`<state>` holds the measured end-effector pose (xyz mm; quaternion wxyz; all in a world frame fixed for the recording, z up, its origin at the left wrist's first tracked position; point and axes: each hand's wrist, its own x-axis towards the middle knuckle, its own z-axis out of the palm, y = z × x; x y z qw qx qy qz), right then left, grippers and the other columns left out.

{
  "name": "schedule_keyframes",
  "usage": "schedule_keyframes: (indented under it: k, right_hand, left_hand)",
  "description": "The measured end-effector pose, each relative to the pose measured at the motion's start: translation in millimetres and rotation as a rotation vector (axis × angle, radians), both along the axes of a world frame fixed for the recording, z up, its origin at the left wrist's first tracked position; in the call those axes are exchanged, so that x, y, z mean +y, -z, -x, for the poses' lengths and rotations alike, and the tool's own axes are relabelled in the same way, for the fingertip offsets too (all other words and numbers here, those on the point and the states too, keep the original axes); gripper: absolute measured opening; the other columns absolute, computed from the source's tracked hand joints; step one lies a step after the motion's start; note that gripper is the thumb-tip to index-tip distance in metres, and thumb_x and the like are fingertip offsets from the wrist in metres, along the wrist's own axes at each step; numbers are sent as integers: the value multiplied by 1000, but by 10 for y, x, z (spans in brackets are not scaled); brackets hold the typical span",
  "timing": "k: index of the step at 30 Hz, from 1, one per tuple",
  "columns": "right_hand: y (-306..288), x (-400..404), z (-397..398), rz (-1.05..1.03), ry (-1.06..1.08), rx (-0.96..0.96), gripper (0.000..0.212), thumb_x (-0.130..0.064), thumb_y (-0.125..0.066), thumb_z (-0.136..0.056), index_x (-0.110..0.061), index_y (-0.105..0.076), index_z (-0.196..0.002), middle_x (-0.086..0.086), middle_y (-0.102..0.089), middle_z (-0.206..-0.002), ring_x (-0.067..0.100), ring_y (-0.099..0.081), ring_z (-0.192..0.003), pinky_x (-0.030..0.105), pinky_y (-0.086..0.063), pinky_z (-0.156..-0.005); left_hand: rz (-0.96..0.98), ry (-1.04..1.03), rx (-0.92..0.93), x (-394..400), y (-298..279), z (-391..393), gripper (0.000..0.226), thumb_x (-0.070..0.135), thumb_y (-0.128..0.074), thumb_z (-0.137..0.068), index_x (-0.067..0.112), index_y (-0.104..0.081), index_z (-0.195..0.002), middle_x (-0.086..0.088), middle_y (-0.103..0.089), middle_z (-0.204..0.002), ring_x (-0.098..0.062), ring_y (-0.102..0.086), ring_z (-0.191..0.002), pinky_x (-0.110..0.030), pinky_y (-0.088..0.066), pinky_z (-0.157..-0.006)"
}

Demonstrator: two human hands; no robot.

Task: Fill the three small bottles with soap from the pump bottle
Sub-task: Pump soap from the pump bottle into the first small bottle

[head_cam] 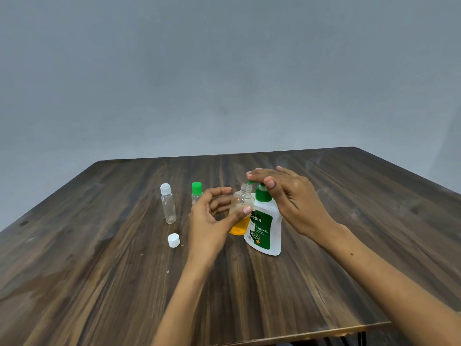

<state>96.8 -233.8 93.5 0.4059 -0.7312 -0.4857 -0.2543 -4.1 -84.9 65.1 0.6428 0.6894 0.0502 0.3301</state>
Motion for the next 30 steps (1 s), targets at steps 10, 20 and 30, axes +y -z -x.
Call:
schedule_keyframes:
  k: [10,20,30]
  right_hand:
    - [11,6,19,1,9,-15,70,-61,-18,-99,-18,-70,-114,-9,-68,-119,5,-59,-116,45,-41,-105]
    - [20,18,2,-17,6,-16,71,-60,-17,-99,-17,-70,-114,-7,-68,-119,5,-58,-118,44,-40,-107]
    - [-8,-29,-6,58,8,-146,65,-55,-20,-102,-12,-63,-126,-1,-60,-133,11,-50,-129,38,-38,-110]
  left_hand:
    - [-36,8,3,-3,2,10,41,31,-81,-59,26,-69,-98,7,-74,-100,-3,-69,-95,-15,-55,-81]
    - [-28,-1,5,16,15,0,41,32,-81,-57,27,-69,-96,7,-74,-98,-3,-70,-94,-16,-55,-81]
    - [-27,8,4,14,4,-3,37,23,-83,-64,25,-69,-98,6,-74,-98,-4,-70,-93,-14,-54,-78]
